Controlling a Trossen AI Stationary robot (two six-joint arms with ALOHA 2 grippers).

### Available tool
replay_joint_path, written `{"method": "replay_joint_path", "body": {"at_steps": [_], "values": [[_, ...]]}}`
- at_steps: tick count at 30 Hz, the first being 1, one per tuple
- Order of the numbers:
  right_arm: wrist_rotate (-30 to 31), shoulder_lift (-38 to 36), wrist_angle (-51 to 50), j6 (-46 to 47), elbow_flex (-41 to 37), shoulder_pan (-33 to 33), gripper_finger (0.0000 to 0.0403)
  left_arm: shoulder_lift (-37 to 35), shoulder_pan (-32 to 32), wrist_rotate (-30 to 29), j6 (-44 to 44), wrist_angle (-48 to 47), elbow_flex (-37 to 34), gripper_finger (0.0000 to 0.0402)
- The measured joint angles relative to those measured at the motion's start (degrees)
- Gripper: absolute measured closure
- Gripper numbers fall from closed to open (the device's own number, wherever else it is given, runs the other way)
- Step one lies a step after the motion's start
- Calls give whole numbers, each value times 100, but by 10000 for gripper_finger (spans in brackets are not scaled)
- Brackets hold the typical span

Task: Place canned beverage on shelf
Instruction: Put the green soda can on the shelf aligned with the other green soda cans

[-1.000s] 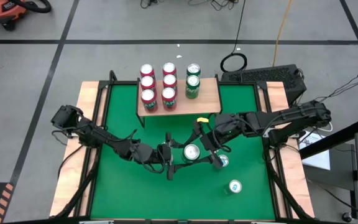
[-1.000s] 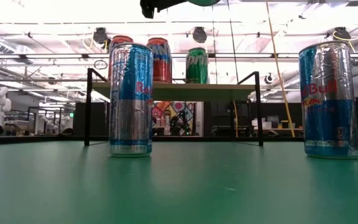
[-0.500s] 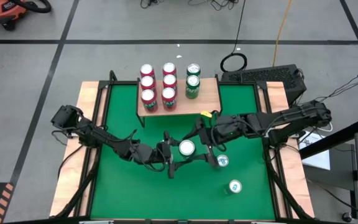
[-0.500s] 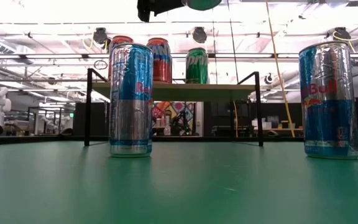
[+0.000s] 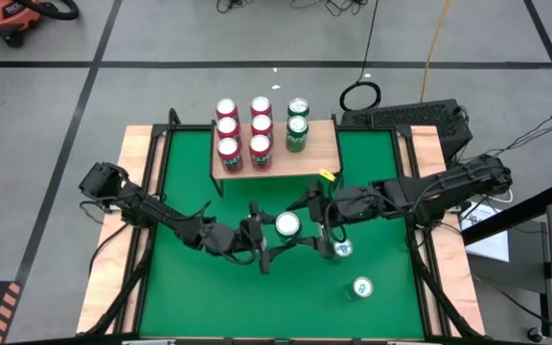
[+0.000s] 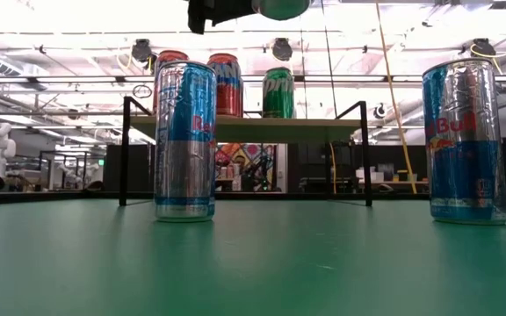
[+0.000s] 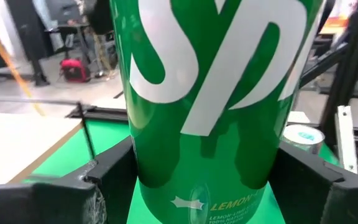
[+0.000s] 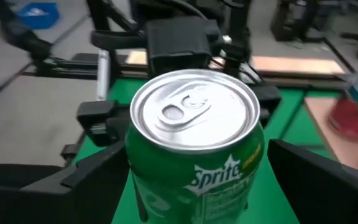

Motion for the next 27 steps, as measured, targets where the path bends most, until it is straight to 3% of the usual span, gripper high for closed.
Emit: {"method": "replay_joint_path", "body": {"at_steps": [13,27], "values": [[674,4,-345,604,-1,96,34,0,5,-594,-461,-232,-2,109],[683,162,157,572,-2,82,10,0,16,-898,-725,-384,-2,109]]}}
